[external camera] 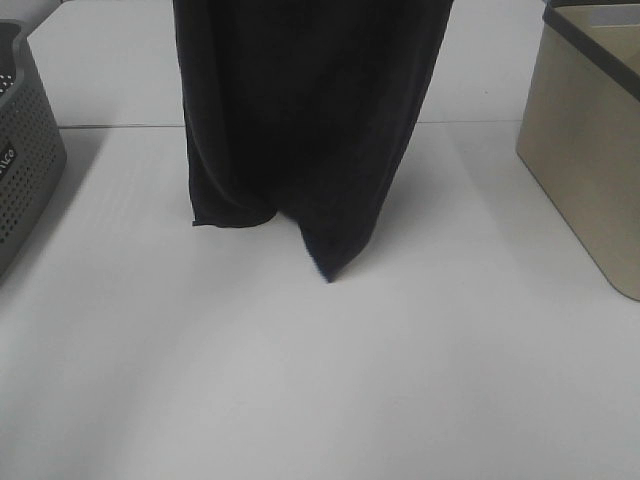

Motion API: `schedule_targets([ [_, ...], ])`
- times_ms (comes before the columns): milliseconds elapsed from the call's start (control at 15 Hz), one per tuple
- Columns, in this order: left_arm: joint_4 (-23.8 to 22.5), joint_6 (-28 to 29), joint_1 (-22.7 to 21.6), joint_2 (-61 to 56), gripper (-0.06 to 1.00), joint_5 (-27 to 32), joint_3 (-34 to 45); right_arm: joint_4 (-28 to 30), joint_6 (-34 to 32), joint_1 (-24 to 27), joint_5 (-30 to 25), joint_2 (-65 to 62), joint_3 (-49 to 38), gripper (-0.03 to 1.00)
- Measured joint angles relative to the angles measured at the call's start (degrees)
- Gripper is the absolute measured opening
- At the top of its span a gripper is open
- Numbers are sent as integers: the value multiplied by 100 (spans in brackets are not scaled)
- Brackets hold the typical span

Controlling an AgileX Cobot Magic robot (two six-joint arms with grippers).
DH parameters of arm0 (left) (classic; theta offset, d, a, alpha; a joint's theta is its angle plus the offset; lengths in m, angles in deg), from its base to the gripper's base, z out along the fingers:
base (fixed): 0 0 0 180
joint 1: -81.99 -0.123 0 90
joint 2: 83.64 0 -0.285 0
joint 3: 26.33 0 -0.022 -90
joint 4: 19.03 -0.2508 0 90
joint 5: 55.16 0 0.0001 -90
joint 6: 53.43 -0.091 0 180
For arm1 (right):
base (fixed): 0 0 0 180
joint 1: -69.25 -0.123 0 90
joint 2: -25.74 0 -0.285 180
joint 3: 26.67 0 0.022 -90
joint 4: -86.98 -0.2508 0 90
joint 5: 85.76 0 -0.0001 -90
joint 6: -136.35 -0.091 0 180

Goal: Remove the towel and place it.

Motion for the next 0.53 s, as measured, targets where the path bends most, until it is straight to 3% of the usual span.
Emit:
schedule_targets([
  [333,132,29,-350,911,0,-252,-985,23,-97,0,1730,527,0,2],
  [533,138,178,-458,1765,0,-143,-2280,34,-97,0,2750,859,0,2],
])
